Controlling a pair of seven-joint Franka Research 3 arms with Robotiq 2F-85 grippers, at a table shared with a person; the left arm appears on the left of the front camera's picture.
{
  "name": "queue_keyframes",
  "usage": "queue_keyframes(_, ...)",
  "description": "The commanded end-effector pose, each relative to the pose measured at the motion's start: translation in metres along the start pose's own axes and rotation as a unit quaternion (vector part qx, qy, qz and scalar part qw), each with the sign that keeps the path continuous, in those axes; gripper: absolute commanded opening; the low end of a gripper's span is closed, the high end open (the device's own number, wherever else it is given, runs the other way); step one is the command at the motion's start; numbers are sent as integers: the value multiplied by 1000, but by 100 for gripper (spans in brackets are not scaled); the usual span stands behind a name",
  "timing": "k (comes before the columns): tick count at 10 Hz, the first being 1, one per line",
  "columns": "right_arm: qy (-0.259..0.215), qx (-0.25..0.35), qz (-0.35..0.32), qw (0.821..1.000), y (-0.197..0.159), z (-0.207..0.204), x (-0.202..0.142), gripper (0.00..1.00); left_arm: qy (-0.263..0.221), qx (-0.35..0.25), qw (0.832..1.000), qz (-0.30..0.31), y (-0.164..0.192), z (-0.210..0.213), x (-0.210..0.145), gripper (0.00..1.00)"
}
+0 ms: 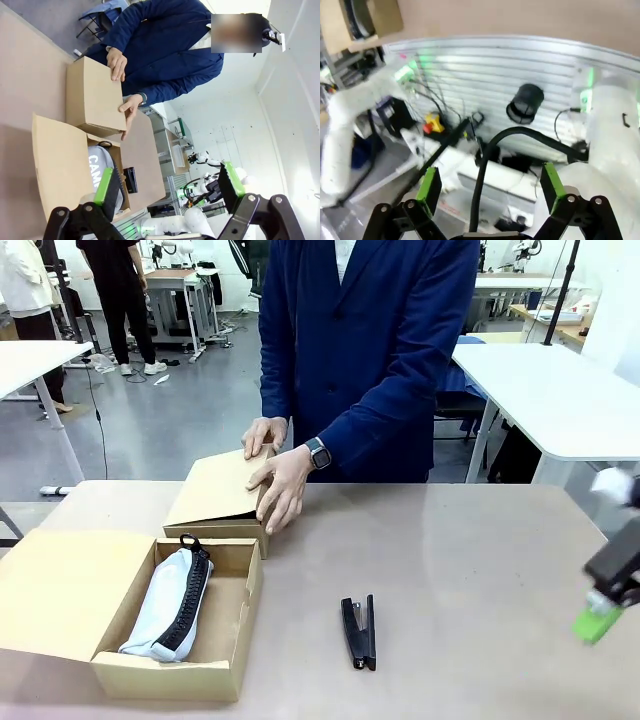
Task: Place items inside the box.
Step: Pick up a Pencil pouch or Stapler and place it inside the Mailer Box closest to the robot.
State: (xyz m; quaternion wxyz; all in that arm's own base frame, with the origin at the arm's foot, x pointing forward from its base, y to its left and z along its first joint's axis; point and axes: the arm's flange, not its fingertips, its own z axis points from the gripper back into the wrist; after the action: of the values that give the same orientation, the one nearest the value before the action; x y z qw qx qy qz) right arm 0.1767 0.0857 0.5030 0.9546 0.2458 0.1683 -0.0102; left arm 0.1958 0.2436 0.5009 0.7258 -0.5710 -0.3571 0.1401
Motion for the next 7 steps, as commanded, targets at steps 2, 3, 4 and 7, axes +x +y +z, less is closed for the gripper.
queue_keyframes(2, 134, 17, -44, 990, 64, -40, 34, 100, -6, -12, 1000, -8, -2, 1, 1, 100)
queue_keyframes(3, 178, 16, -24, 984, 82, -57, 40, 100, -6, -12, 1000, -8, -2, 1, 1, 100)
queue_keyframes(4, 198, 4, -7, 980, 105, -83, 48, 100, -6, -12, 1000, -8, -2, 1, 1, 100)
queue_keyframes(7, -119, -44, -127, 984, 143, -146, 73, 100, -6, -12, 1000, -8, -2, 1, 1, 100)
